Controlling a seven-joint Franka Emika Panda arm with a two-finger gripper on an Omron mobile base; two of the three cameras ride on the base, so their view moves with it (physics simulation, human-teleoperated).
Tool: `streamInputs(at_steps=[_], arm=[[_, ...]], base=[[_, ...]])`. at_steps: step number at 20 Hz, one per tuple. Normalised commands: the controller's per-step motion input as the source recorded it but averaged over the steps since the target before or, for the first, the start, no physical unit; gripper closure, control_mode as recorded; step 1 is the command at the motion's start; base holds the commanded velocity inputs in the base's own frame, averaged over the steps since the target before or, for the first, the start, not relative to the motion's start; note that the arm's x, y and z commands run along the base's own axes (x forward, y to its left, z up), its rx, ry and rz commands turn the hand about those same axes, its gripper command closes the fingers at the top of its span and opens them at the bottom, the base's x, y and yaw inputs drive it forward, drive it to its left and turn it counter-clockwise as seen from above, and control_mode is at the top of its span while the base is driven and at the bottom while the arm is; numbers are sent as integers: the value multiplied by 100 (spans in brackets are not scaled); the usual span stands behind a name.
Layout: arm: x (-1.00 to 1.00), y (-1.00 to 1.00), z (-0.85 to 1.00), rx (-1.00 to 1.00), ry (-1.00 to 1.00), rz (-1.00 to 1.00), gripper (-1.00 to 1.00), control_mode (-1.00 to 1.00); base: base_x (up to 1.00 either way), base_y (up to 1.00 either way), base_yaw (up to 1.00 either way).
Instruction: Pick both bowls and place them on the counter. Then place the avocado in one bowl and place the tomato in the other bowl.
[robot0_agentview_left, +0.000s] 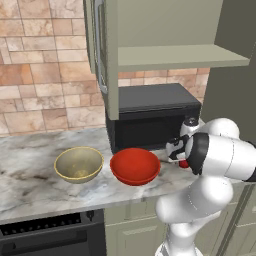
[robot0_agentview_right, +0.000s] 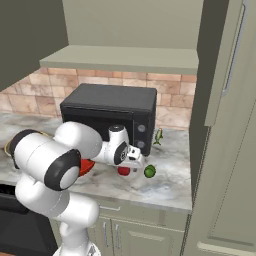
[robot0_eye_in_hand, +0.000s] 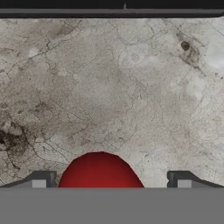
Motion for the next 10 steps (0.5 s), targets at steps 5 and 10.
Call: streamInputs(at_steps=[5,10], arm=[[-27,15,-19,3,0,-7,-100,-100],[-21,30,-24,3,0,-8,100,-100]], base=[[0,0,0],[0,0,0]])
